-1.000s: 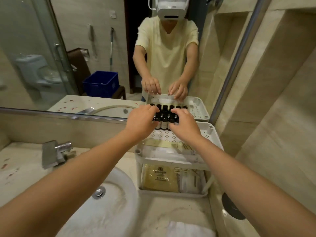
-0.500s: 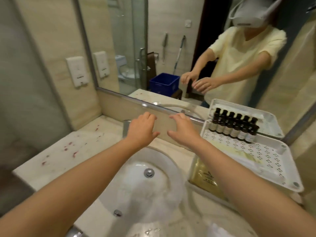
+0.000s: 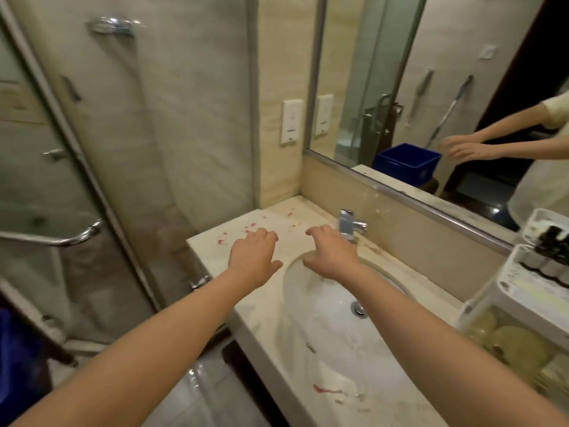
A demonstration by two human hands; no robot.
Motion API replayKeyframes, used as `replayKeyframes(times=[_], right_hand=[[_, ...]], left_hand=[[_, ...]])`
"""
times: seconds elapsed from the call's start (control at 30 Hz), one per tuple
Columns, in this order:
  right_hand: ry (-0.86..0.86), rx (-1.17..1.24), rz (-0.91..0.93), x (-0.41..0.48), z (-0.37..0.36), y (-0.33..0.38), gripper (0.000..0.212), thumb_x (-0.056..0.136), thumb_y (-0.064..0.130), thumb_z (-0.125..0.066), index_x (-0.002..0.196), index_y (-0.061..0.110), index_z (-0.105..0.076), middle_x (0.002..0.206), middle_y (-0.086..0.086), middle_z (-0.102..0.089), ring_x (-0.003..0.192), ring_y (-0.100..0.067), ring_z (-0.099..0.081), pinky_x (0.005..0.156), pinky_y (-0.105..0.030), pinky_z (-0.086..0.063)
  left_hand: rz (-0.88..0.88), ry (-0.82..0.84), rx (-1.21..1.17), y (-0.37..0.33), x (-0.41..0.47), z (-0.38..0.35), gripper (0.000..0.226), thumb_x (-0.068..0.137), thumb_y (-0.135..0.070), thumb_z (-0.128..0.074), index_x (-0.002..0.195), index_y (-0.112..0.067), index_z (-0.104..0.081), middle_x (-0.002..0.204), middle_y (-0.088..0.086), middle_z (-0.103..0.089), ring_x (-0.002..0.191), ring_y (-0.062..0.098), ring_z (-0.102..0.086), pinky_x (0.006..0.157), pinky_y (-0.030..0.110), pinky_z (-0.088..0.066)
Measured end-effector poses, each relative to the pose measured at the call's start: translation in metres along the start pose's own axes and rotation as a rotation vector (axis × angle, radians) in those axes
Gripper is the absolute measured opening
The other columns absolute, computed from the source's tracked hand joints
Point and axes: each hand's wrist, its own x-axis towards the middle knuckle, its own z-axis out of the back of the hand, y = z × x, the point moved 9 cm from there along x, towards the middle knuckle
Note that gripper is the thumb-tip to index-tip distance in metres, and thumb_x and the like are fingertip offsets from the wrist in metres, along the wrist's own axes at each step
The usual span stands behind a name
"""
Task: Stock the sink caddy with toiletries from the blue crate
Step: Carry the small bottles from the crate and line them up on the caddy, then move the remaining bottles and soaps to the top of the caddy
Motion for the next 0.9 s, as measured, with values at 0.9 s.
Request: replayKeyframes(times=[0.9], right_hand=[[0.205, -0.023, 0.63, -0.135, -0.197, 0.531, 0.063, 0.083, 0.035, -0.064, 0.141, 0.022, -0.04, 0.137, -0.002, -0.042, 0.127, -0.024, -0.042, 0.099, -0.038, -0.041]], left_hand=[[0.57, 0.038, 0.081, 0.422, -0.393, 0.032, 0.048, 0.089, -0.05, -0.059, 0.126, -0.023, -0.047, 0.118, -0.002, -0.051, 0.103, 0.018, -0.054, 0.07, 0.03, -0.039]])
